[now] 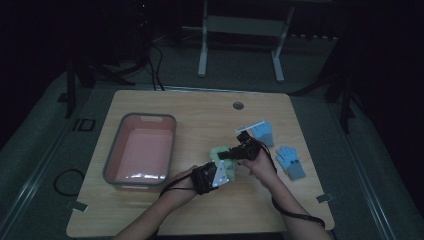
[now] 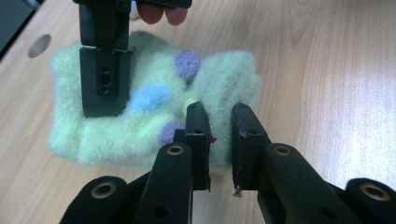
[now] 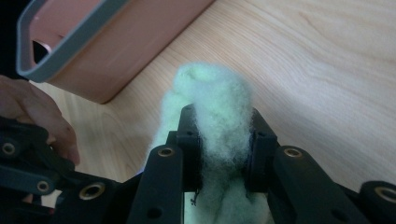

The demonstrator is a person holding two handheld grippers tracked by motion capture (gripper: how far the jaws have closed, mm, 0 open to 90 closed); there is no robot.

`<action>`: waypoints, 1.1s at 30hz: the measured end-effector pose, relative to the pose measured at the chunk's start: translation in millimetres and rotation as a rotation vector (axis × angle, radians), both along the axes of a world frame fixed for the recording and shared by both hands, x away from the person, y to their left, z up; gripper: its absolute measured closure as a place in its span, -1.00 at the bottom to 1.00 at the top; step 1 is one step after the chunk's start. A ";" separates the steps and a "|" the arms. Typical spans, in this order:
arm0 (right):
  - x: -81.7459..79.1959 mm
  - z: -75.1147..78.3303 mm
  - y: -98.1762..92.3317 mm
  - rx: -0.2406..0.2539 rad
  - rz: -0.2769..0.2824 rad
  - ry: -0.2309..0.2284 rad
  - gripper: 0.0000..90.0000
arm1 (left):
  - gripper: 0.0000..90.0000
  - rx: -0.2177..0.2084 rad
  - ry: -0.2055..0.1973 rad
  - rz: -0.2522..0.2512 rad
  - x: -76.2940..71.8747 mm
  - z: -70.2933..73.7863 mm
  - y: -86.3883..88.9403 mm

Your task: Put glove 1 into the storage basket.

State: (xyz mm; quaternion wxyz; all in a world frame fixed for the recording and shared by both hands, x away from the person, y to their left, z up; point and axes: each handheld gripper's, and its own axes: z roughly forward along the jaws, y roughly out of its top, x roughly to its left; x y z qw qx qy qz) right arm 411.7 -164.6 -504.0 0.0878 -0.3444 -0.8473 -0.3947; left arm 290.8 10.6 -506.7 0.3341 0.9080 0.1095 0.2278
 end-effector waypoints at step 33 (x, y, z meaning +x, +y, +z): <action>-5.6 77.9 105.0 0.016 0.149 -0.139 0.62 | 0.77 0.061 -0.069 0.065 -18.6 69.3 92.1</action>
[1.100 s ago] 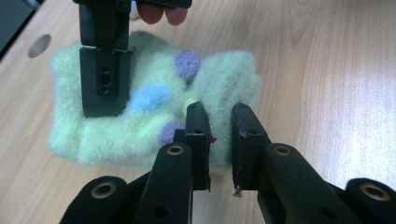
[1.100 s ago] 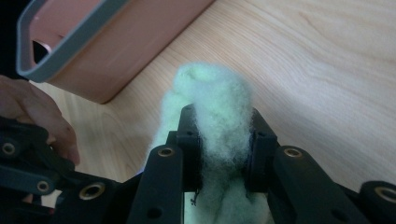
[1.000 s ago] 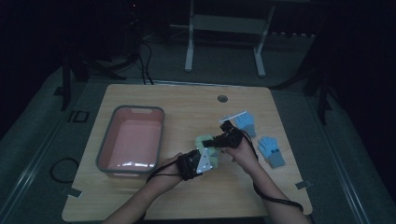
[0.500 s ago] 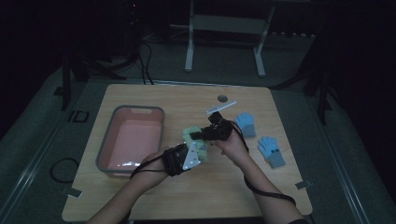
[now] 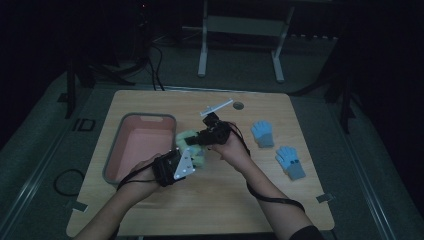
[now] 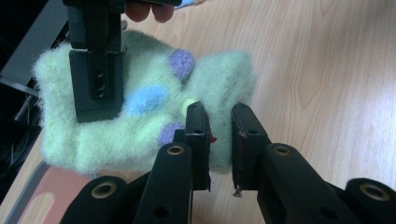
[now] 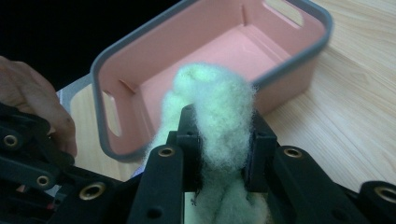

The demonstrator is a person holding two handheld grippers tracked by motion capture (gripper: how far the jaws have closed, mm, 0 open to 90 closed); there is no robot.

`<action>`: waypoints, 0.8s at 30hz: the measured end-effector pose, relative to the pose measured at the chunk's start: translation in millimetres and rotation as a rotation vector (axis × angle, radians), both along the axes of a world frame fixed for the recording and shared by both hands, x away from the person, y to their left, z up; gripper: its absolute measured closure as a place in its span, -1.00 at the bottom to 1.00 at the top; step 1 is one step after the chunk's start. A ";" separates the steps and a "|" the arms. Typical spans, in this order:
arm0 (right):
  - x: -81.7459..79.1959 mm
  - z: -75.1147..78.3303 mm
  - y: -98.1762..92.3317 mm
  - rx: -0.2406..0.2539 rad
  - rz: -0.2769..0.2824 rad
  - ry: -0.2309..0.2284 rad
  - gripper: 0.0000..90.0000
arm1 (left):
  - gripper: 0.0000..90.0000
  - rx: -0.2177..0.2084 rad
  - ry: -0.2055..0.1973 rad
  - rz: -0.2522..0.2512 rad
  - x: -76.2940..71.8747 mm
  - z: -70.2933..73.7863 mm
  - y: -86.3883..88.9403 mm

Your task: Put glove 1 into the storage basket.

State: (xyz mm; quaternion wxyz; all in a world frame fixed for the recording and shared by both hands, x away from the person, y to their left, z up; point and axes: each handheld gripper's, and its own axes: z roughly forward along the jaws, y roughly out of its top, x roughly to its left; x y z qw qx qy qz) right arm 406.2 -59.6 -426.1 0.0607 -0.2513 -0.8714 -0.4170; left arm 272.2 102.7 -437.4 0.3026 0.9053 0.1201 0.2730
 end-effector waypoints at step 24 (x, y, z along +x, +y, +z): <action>0.3 6.6 112.0 -0.004 0.115 -0.006 0.62 | 0.77 0.039 0.041 0.145 -10.3 1.1 95.1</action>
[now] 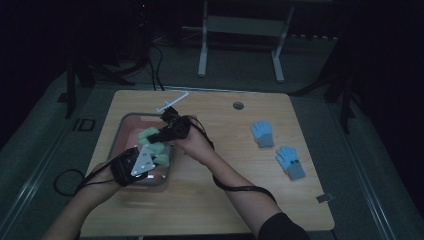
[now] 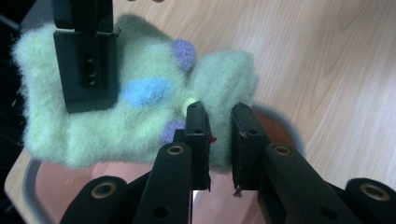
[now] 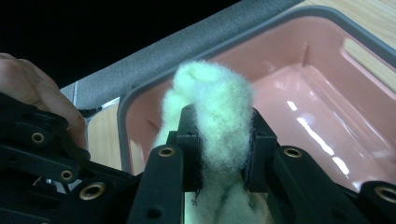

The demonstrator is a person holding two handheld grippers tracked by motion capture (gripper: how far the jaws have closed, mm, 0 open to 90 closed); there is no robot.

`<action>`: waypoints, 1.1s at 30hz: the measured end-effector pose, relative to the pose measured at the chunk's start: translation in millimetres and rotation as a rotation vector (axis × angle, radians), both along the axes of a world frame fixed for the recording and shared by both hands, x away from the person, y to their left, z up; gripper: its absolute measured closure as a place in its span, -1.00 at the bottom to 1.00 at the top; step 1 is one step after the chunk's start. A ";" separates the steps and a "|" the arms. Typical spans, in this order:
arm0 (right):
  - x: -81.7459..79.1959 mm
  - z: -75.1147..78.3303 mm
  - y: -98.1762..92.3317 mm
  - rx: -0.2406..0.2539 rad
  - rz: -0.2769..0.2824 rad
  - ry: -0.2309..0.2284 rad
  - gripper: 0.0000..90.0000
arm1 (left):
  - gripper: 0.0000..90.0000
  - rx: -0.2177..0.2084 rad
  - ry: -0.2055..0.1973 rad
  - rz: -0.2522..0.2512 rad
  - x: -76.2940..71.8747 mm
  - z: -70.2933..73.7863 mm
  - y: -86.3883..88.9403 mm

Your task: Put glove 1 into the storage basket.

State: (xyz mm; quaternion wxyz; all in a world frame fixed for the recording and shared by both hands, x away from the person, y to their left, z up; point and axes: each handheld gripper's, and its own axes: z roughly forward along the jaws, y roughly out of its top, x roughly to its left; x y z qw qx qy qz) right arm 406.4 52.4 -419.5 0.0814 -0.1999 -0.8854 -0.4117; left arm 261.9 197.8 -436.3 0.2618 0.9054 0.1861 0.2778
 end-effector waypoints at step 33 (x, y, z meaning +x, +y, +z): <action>23.6 -67.3 38.8 -0.143 -0.006 0.060 0.50 | 0.76 0.081 0.183 -0.004 38.8 -53.0 10.1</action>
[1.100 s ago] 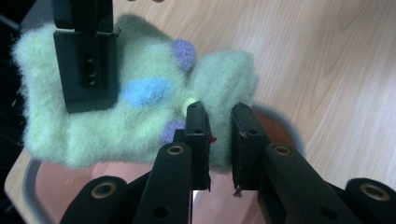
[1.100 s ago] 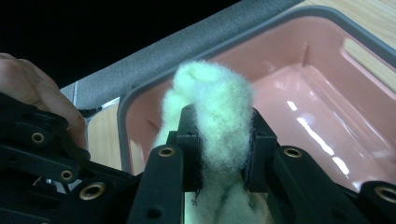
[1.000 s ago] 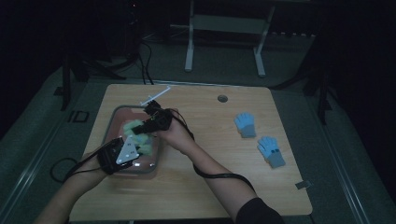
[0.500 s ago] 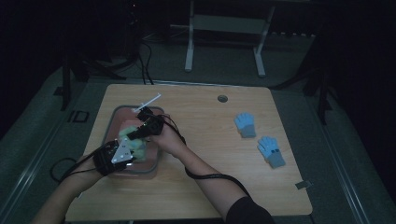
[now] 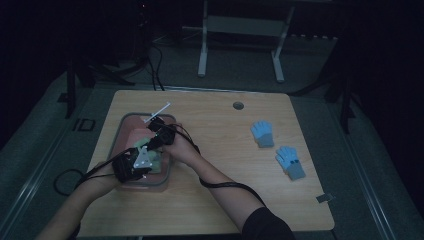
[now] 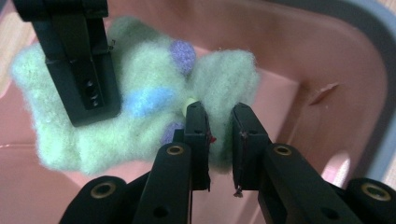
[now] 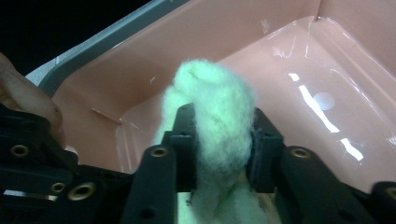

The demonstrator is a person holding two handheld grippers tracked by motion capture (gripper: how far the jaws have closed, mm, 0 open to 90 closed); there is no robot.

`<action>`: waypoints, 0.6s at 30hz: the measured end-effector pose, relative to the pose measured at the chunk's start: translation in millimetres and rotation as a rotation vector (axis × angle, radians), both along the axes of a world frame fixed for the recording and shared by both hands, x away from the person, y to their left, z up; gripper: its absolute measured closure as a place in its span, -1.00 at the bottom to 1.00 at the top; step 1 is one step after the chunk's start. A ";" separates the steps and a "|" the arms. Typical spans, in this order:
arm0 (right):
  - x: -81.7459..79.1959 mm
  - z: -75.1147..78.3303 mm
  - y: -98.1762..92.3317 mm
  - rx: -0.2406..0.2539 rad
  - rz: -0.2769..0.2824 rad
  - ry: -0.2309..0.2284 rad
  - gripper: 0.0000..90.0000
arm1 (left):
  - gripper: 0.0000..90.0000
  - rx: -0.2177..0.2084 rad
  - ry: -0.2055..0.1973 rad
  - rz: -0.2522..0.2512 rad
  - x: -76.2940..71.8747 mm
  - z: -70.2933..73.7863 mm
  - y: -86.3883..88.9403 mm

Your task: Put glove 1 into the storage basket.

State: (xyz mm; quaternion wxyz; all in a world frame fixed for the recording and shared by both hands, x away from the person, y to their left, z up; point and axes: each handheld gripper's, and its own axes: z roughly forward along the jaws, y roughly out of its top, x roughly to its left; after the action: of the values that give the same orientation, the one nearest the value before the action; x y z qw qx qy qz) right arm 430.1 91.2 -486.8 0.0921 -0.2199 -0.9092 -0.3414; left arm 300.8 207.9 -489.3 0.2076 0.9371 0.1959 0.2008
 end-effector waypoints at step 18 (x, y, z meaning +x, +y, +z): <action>0.8 16.9 -26.0 0.056 -0.037 -0.047 -0.08 | 0.01 -0.059 0.073 0.064 4.9 -2.2 3.2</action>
State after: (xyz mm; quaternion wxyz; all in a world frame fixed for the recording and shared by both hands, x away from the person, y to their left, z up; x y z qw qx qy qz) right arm 430.9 65.2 -469.9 0.0705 -0.2261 -0.8969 -0.3734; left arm 305.6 211.1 -491.5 0.2211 0.9306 0.2392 0.1671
